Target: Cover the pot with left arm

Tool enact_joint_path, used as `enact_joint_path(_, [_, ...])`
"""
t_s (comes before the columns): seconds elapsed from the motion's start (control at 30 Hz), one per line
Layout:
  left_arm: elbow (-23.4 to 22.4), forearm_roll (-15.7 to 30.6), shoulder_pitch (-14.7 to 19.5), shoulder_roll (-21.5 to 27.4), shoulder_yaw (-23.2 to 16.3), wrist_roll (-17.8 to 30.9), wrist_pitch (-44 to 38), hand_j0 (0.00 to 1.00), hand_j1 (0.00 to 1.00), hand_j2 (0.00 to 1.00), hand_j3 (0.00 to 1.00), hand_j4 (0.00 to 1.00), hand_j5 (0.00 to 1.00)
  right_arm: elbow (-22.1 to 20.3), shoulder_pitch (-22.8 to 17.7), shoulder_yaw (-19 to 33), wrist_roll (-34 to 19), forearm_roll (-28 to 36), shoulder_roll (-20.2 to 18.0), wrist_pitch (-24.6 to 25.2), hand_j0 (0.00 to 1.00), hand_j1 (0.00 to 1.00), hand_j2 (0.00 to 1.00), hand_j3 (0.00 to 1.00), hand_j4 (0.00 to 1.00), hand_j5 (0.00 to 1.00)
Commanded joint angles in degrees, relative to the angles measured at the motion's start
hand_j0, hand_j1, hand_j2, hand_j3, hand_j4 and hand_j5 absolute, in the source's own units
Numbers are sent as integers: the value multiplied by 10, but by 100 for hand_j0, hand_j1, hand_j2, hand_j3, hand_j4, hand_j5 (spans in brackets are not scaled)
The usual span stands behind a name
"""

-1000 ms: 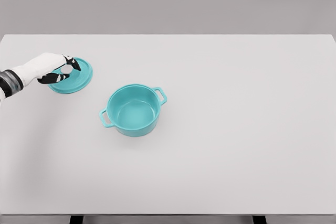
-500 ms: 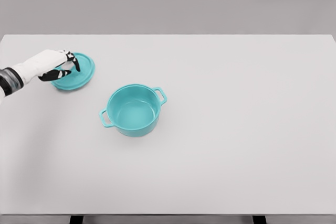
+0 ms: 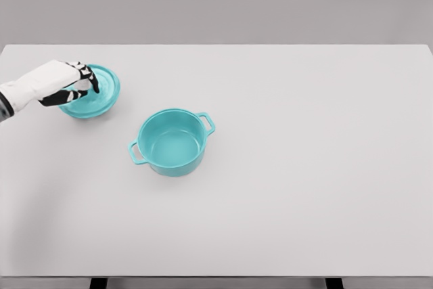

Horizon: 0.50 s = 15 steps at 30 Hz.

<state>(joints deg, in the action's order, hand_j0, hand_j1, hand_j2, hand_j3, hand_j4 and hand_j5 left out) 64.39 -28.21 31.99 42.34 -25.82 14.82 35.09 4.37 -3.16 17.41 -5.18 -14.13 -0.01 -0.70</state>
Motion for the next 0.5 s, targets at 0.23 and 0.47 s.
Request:
enact_joint_path(0.23, [88, 51, -26, 56, -12, -1, -1, 45, 45, 45, 45, 45, 45, 0, 0, 0, 0, 0, 0, 0, 100, 100, 100, 100, 100, 100])
enact_joint_path(0.47, [147, 68, -50, 81, -12, -1, -1, 45, 45, 45, 45, 45, 45, 0, 0, 0, 0, 0, 0, 0, 100, 100, 100, 100, 100, 100])
